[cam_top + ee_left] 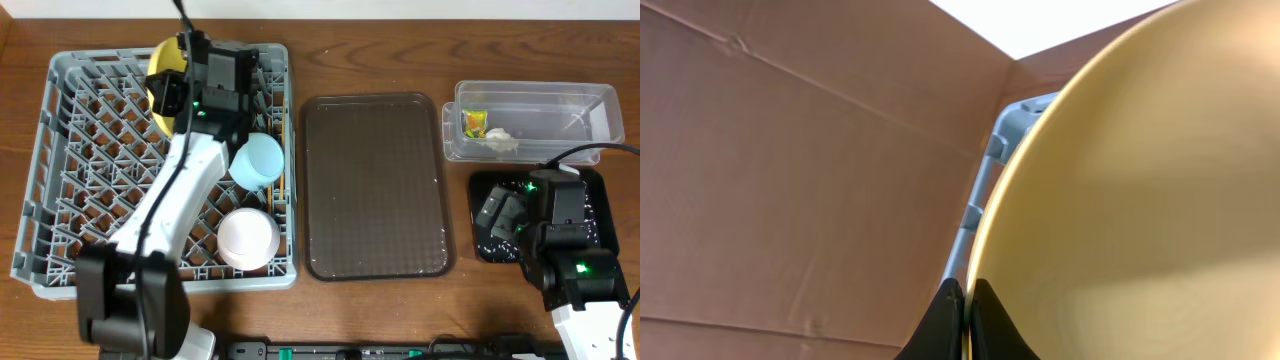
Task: Sort waste into correct bins and load items into the dishwasher rack
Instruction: 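Carry the yellow plate left over the back of the rack, then lower the yellow plate upright into the rack and release it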
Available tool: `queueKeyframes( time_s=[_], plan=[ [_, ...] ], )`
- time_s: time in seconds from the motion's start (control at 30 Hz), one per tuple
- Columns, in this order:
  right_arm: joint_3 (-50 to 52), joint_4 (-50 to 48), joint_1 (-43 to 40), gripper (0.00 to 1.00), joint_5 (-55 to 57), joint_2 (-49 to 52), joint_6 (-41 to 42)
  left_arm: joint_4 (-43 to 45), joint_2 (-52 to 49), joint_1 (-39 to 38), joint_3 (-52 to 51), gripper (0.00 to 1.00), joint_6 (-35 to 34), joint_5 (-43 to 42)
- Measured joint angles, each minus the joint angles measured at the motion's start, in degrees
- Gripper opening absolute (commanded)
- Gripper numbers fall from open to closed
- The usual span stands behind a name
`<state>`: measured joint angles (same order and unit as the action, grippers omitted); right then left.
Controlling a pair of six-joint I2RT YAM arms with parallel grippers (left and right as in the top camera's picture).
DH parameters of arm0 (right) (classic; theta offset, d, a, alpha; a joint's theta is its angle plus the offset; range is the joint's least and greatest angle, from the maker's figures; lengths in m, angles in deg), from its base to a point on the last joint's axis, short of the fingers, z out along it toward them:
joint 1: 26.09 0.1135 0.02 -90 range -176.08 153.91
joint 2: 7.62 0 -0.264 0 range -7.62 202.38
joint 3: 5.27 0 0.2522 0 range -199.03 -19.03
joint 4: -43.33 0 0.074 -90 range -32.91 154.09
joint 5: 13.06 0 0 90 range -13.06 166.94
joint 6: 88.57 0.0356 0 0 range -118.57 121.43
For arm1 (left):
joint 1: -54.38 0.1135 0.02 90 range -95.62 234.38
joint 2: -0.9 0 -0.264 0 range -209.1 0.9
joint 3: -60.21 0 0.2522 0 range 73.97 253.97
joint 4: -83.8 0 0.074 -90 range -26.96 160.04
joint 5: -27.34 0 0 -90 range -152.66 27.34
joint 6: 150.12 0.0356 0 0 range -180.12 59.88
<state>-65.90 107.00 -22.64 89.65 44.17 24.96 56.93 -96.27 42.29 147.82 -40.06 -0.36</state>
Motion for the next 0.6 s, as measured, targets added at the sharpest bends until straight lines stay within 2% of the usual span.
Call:
queueKeyframes(
  time_s=[0.43, 0.6],
  plan=[
    [0.0, 0.0, 0.0, 0.99, 0.0, 0.0, 0.0, 1.7, -1.6, -1.7, 0.0, 0.06, 2.0, 3.6],
    [0.0, 0.0, 0.0, 0.99, 0.0, 0.0, -0.1, -1.5, -1.6, -4.8, 0.2, 0.09, 2.0, 5.1]
  ],
)
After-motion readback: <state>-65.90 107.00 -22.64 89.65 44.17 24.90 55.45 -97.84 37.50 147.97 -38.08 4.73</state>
